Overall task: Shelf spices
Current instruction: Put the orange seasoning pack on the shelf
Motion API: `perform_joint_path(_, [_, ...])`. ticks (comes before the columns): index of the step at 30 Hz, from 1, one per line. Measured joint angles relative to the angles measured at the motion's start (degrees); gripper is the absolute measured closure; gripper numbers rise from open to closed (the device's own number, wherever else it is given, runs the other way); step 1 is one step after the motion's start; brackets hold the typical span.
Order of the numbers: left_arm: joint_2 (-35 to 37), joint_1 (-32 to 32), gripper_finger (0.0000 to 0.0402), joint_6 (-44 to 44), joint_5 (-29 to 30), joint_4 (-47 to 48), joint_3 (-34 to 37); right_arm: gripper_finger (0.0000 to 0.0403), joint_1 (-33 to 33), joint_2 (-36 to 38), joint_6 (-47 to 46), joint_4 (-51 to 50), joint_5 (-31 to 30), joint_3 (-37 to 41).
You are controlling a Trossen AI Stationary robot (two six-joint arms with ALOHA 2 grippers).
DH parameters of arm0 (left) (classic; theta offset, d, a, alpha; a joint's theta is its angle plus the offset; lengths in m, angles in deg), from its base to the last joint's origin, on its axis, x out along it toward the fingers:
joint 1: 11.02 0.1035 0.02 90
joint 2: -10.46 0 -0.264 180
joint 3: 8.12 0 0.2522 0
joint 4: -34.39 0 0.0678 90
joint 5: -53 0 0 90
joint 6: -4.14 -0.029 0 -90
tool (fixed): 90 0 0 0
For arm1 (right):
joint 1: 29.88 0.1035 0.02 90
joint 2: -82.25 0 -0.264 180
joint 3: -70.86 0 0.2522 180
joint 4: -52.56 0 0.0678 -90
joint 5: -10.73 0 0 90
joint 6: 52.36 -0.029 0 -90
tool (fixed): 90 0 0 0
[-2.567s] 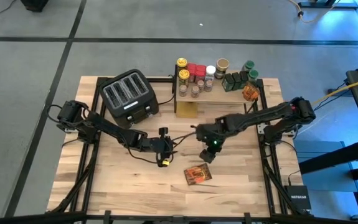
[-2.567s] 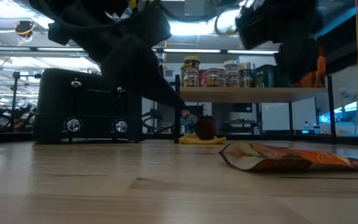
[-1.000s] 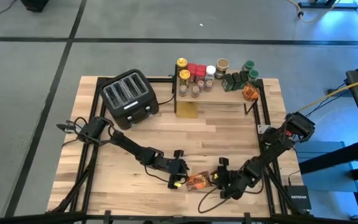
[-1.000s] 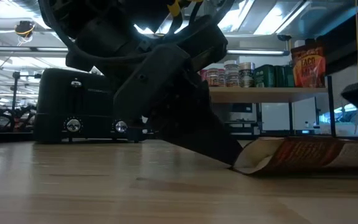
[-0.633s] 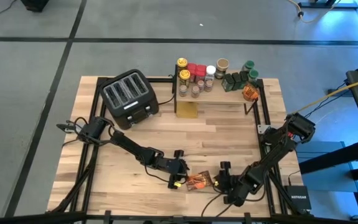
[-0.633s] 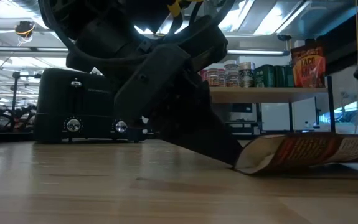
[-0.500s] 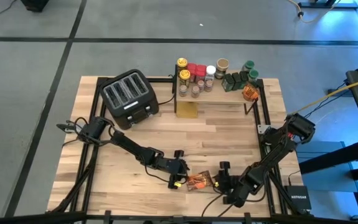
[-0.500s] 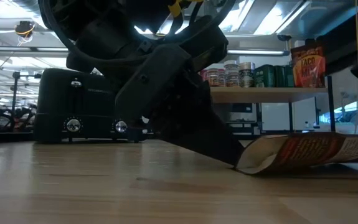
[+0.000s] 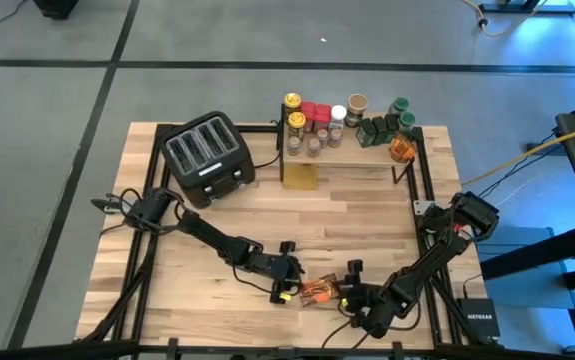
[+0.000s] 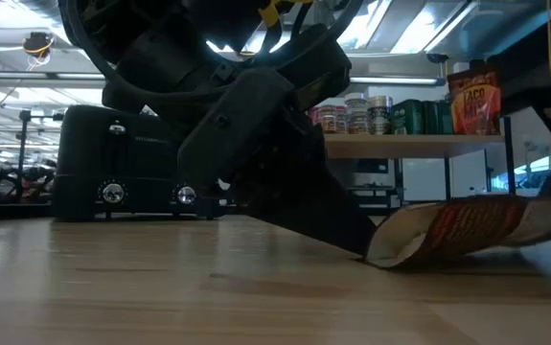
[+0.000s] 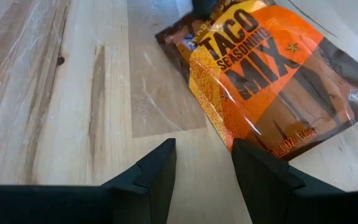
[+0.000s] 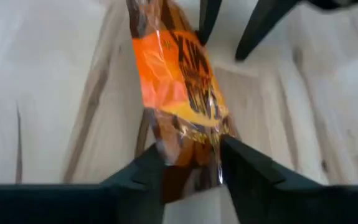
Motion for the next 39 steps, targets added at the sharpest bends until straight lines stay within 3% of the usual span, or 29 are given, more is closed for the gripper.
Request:
perform_joint_path(6, [1.4,0.0,0.0249,0.0,-0.1,0.8,0.0,0.0385,0.0,-0.1,3.4,-10.7,-4.3,-5.7])
perform_joint_path(14, [14.1,-0.3,0.0249,0.2,2.1,19.4,0.3,0.0392,-0.1,0.0,13.7,-29.6,-16.2,-19.3])
perform_joint_path(18, [20.3,-0.8,0.0249,1.5,2.8,27.7,0.2,0.0391,-0.5,0.0,21.4,-29.6,-21.9,-23.7])
perform_joint_path(21, [24.5,-1.1,0.0249,0.5,0.3,28.4,0.3,0.0390,-1.0,0.1,26.7,-27.7,-23.8,-25.1])
perform_joint_path(26, [33.5,-0.1,0.0249,-2.1,-3.5,24.4,5.1,0.0397,-1.3,-0.1,29.4,-25.1,-23.9,-25.2])
perform_joint_path(30, [40.1,3.3,0.0249,-1.6,-5.5,11.2,13.4,0.0396,-1.3,-1.1,30.8,-23.8,-23.9,-25.2])
perform_joint_path(35, [40.9,10.1,0.0249,6.9,-19.2,-4.0,20.4,0.0398,-3.2,-2.6,39.2,-16.8,-22.9,-25.2])
perform_joint_path(39, [39.7,12.8,0.0249,11.8,-29.2,-7.9,20.9,0.0400,-4.3,-3.0,51.9,-7.1,-22.6,-25.2])
